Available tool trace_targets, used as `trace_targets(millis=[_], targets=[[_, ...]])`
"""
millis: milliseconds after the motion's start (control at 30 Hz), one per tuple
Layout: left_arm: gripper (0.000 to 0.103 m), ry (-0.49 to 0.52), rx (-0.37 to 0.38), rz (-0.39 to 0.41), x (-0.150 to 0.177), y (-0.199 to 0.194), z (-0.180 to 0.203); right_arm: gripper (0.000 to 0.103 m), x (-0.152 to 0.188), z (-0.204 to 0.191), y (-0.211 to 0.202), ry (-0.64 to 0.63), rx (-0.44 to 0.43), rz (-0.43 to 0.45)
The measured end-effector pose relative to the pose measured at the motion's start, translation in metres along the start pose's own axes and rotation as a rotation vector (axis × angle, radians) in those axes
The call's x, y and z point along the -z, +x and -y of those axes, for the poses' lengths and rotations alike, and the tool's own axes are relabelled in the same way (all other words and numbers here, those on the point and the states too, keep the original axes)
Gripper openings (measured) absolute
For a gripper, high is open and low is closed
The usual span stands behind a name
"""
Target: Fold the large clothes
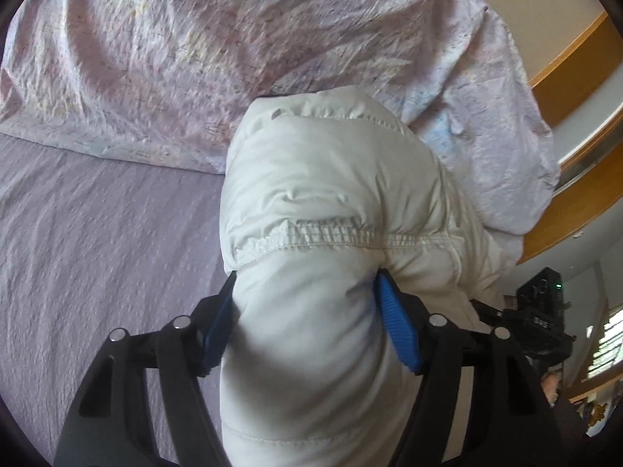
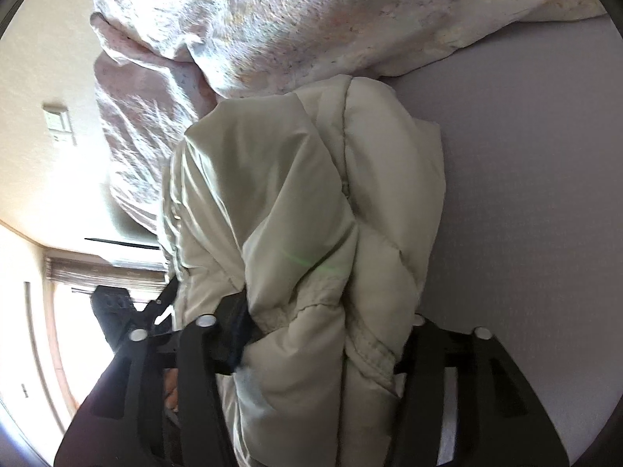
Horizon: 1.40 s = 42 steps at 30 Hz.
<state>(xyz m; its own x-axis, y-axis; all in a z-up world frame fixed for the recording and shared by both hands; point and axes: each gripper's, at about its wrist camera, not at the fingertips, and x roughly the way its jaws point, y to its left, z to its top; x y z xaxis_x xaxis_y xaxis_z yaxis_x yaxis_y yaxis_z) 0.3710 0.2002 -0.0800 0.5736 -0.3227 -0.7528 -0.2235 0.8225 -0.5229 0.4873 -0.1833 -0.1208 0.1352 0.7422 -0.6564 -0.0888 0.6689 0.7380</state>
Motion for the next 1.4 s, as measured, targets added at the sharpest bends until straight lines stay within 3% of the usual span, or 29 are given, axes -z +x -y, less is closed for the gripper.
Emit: trace_targets(millis=[133,233,367,500,633,833,1000,1400], targets=[[0.083,0.048,-0.123,0.034,0.0,-0.009,0.008,0.074,0.008,-0.011,-0.011,-0.054,0.119,0.02],[0.085,0.092,-0.205,0.069,0.002,-0.02,0.016,0.078,0.011,-0.017,-0.037,-0.118,0.208,0.073],[0.087,0.154,-0.262,0.126,0.009,-0.034,0.035,0.078,0.024,-0.043,-0.074,-0.263,0.324,0.239],[0.091,0.249,-0.282,0.179,0.018,-0.038,0.068,0.065,0.037,-0.079,-0.078,-0.414,0.367,0.286],[0.095,0.304,-0.287,0.183,0.02,-0.027,0.092,0.063,0.045,-0.113,-0.049,-0.546,0.445,0.332],[0.095,0.314,-0.317,0.13,0.029,-0.003,0.092,0.057,0.04,-0.112,-0.01,-0.575,0.505,0.298],[0.101,0.367,-0.356,0.143,0.035,0.005,0.094,0.056,0.047,-0.098,0.018,-0.6,0.581,0.249],[0.101,0.402,-0.374,0.156,0.037,0.02,0.089,0.056,0.043,-0.078,0.035,-0.539,0.555,0.223]])
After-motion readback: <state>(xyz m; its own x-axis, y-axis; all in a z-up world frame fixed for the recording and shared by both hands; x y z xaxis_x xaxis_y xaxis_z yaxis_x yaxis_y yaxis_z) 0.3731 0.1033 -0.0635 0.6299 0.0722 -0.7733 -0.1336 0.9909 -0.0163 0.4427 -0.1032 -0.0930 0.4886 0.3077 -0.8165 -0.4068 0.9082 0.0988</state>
